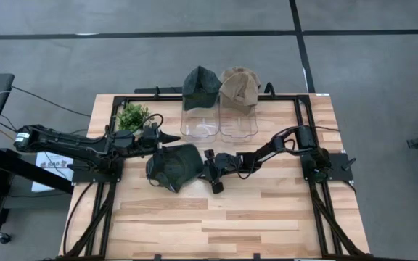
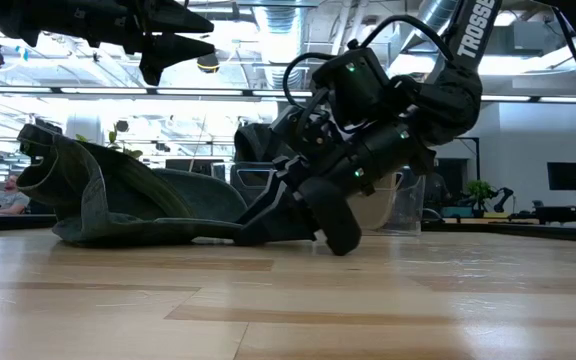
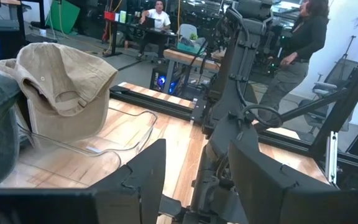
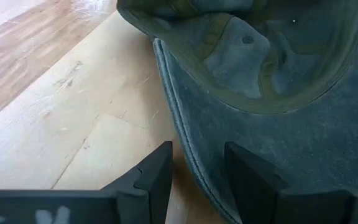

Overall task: Pick & Place hat
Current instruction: Put the black cap into the left transparent bin

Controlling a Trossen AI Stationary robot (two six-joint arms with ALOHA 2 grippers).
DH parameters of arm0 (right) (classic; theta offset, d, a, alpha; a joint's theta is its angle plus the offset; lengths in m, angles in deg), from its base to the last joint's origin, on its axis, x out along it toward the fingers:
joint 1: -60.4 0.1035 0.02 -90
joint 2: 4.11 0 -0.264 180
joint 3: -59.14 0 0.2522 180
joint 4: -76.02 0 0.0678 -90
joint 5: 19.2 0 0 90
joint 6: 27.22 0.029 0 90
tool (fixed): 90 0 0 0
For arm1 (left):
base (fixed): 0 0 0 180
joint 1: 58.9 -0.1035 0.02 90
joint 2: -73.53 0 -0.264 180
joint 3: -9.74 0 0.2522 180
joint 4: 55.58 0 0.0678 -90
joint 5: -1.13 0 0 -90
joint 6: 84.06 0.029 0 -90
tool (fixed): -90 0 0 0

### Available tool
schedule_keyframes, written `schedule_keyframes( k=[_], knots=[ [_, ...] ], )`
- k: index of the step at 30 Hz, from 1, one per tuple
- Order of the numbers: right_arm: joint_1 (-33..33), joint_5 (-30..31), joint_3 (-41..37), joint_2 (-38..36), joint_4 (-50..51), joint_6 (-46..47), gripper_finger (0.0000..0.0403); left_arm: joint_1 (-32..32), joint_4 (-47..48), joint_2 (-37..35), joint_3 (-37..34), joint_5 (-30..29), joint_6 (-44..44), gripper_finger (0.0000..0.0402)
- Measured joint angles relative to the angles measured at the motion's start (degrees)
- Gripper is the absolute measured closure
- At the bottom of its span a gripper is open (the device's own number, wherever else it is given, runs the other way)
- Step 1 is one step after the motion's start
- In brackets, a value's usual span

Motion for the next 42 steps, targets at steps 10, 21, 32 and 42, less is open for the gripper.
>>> schedule_keyframes(
  k=[10,21,32,42],
  knots=[
    [-0.22,2.12,0.28,-3.72,2.71,2.85,0.0388,0.0,0.0,0.0,0.0,0.02,0.0,0.023],
    [4.92,4.26,-6.97,-17.99,6.07,8.33,0.04,0.0,0.02,0.0,0.0,0.02,0.0,0.023],
    [23.45,35.28,-22.12,-27.96,-11.48,17.36,0.0401,0.51,-3.85,-0.02,0.0,2.35,-0.46,0.023],
    [33.95,55.6,-21.91,-19.59,-26.67,22.89,0.0401,8.7,-10.1,4.27,0.02,7.43,1.99,0.023]
  ],
)
